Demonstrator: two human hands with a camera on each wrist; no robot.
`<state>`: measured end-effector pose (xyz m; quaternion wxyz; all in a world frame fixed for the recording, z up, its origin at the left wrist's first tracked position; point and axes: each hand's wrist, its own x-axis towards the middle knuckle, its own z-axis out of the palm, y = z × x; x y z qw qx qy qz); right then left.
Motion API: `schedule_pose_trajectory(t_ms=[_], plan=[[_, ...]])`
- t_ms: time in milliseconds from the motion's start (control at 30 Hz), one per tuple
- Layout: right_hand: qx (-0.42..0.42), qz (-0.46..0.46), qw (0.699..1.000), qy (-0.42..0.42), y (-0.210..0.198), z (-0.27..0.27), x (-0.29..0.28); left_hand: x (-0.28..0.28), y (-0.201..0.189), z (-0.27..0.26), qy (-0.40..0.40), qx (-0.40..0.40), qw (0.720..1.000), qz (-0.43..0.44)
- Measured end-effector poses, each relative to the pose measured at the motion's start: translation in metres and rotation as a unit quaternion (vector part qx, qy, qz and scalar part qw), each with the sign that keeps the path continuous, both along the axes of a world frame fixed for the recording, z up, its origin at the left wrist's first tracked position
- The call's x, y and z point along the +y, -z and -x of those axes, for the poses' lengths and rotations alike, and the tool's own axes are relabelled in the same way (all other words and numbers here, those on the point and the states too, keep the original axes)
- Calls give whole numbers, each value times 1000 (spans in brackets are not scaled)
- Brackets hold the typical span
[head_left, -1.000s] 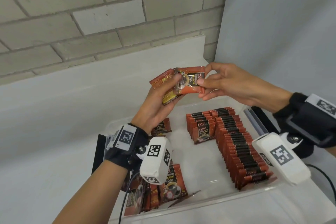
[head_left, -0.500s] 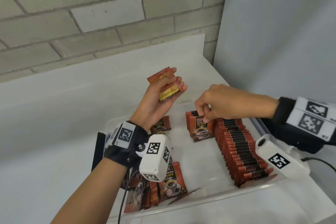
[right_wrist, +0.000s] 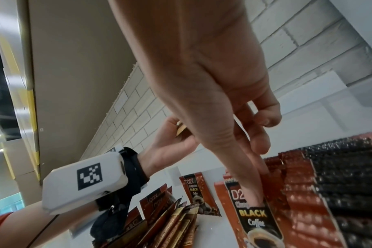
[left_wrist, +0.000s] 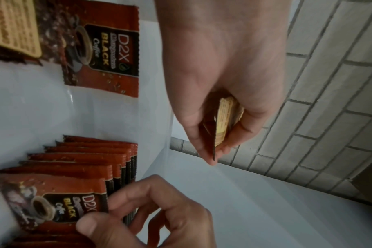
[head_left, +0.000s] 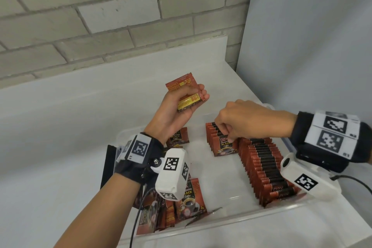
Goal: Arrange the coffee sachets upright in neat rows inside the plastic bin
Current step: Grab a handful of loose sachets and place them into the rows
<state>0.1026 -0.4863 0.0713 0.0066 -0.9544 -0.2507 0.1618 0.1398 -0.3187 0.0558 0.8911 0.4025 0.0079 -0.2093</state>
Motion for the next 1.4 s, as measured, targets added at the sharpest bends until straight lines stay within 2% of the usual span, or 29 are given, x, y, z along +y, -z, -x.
schedule_pose_trajectory(t_ms=[200, 300, 367, 433, 533, 667, 767, 867, 967, 1100, 1233, 1400], plan=[[35, -34, 998, 39, -4, -4, -2, 0, 0, 0, 2, -9, 1000, -11], [61, -117, 987, 86, -18, -11, -7, 0, 1, 0, 7, -16, 1000, -13], [76, -219, 963, 135, -27, -17, -11, 0, 2, 0, 17, -19, 1000, -16], [94, -329, 920, 190, -30, -19, -11, 0, 1, 0, 26, -20, 999, -19], [106, -414, 872, 238, -26, -19, -7, 0, 2, 0, 23, -22, 999, -34], [90, -463, 847, 246, -19, -17, -1, 2, 6, -2, 43, -33, 997, -49], [89, -483, 840, 231, -18, -17, 2, 2, 9, -2, 86, -61, 993, -53], [86, -506, 833, 207, -21, -17, 2, 3, 10, -1, 92, -101, 988, -77], [44, -547, 814, 192, -29, -17, -4, 5, 8, -1, 106, -126, 984, -73], [-56, -540, 825, 156, -37, -21, -19, 3, 6, -2, 106, -74, 991, -41], [-98, -492, 859, 101, -39, -19, -30, 3, 2, 0, 127, -61, 990, -27], [-90, -456, 883, 65, -37, -15, -33, 2, 6, -1, 62, -79, 988, -120]])
